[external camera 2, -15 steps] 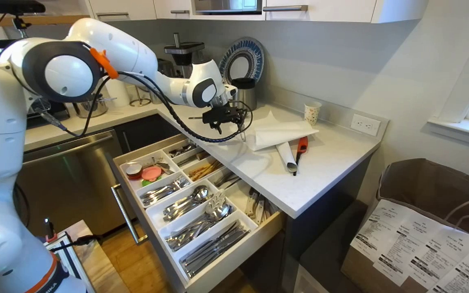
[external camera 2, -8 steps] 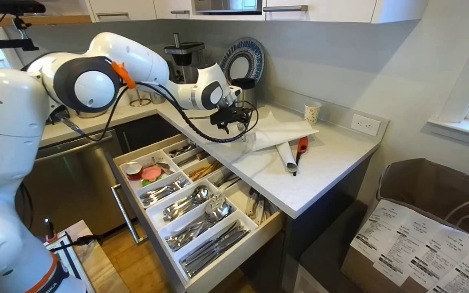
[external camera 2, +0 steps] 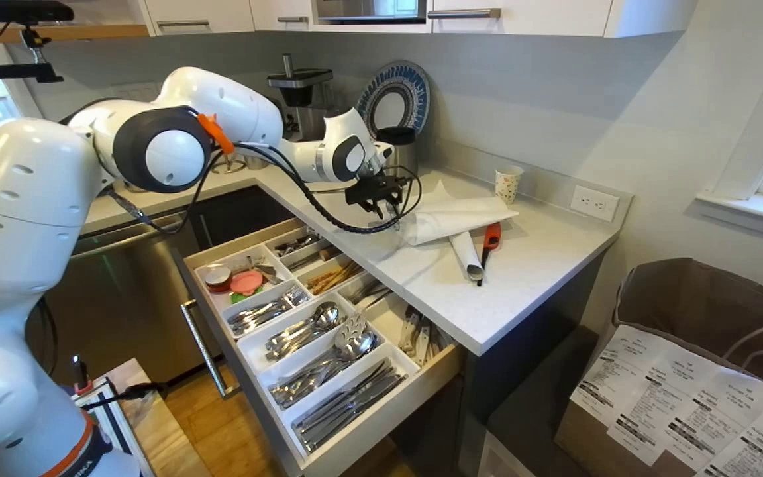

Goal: Put the silver strainer on the silver serving spoon

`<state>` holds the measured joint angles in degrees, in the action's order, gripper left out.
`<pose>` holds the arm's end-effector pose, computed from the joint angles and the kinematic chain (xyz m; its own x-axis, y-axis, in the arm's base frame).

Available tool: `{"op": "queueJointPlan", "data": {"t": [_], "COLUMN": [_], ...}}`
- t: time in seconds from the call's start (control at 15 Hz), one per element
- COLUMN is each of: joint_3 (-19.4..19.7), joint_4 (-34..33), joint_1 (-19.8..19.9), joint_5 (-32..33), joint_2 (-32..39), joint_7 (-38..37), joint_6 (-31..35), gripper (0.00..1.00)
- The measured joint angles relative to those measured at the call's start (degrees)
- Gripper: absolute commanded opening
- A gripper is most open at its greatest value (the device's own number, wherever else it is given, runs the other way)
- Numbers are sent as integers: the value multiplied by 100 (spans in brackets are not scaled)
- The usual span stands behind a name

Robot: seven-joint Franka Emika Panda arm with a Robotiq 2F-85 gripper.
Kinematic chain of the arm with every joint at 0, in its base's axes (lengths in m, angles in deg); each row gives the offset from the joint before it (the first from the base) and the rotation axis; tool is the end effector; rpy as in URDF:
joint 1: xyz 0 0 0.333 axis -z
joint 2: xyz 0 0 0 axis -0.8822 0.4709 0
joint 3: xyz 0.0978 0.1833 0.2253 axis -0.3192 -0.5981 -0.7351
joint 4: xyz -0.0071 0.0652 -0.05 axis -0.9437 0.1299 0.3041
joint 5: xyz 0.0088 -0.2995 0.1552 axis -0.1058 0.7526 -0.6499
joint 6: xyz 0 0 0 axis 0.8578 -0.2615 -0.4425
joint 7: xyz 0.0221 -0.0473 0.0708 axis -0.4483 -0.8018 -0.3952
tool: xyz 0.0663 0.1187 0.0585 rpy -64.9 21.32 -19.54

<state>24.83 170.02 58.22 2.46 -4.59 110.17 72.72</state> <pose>0.7133 0.0611 0.3222 0.6998 0.6646 0.2618 0.5772 -0.7420 0.3409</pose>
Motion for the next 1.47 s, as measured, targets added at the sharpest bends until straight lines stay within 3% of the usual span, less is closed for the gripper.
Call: {"op": "queueJointPlan", "data": {"t": [0.07,0.2,0.4,0.47,0.53,0.67,0.8,1.47], "joint_3": [1,9,18,19,20,21,22,20], "joint_4": [-41,-113,-185,-213,-239,-267,-275,-411], "joint_1": [-1,-1,-1,-1,-1,-1,-1,-25], "joint_5": [1,3,3,3,3,3,3,4], "joint_2": [27,83,157,188,220,264,286,231], "joint_7": [-8,-22,-45,-51,-53,-58,-59,-91], "joint_6": [0,0,0,-1,-1,-1,-1,0], "gripper": [32,43,52,47,28,19,1,1]}}
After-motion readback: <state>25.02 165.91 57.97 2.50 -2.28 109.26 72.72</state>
